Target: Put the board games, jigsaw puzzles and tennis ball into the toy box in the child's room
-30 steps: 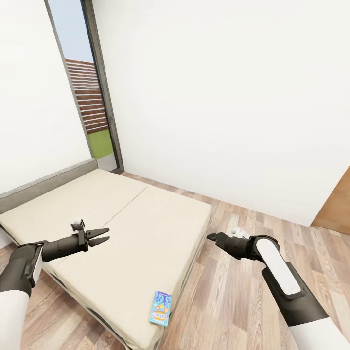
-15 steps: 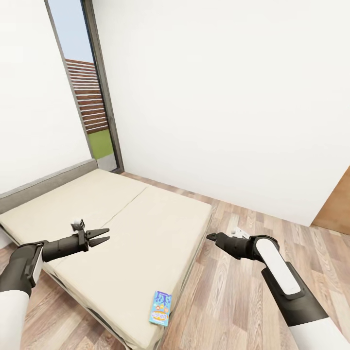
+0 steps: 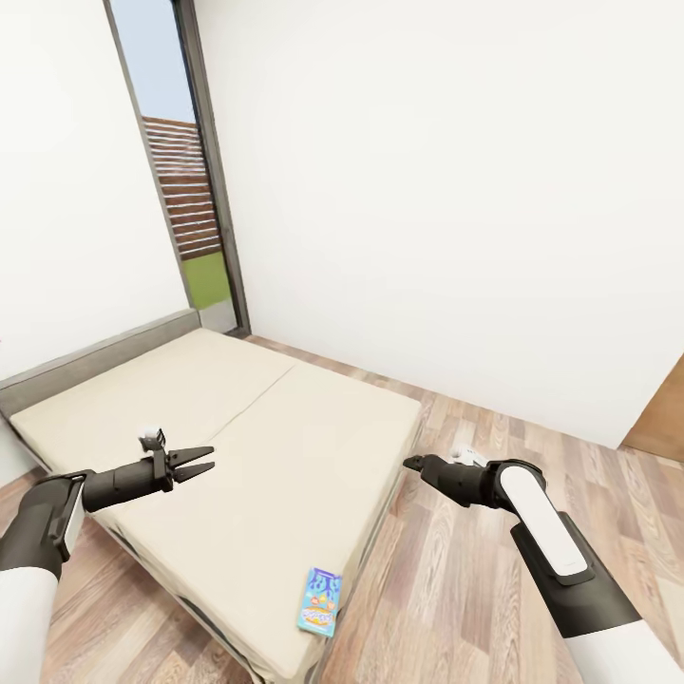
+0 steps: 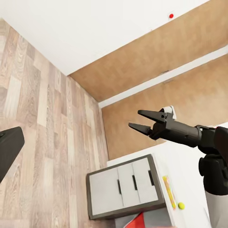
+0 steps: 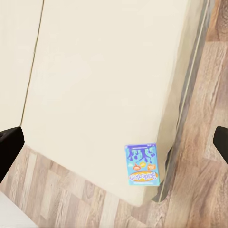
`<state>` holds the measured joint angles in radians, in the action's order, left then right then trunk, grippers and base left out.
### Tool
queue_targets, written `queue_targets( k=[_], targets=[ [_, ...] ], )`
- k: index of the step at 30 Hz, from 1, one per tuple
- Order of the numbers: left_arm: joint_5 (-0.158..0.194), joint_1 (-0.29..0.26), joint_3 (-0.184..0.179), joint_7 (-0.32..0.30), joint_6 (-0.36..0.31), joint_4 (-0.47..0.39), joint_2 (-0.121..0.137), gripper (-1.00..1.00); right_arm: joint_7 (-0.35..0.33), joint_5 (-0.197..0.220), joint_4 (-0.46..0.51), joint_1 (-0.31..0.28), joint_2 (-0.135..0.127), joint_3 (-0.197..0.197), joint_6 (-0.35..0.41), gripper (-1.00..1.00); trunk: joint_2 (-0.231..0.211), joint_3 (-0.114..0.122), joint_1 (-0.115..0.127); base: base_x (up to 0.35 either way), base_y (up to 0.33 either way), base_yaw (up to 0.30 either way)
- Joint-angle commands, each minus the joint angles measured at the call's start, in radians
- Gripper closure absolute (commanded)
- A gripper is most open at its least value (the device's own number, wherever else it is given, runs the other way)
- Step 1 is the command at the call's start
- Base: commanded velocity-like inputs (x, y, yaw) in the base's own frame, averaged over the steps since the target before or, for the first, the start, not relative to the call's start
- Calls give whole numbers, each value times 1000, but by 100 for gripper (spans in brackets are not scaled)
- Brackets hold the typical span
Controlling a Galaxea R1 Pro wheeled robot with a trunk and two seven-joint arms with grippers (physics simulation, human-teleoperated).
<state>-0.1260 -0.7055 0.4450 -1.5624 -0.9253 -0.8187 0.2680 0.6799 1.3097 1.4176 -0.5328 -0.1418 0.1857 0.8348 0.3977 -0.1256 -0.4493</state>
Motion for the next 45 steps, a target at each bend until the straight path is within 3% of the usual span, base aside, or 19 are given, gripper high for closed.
queue_targets(
  k=[1,45],
  targets=[
    [-11,-1,3,-8,-11,0,-1,-100,10,10,1,-1,-1,1,0,-100,2,-2,-1,0,0,215],
    [-11,-1,3,-8,-9,0,0,-100,10,10,1,-1,-1,2,0,-100,2,-2,-1,13,-58,79]
  ],
)
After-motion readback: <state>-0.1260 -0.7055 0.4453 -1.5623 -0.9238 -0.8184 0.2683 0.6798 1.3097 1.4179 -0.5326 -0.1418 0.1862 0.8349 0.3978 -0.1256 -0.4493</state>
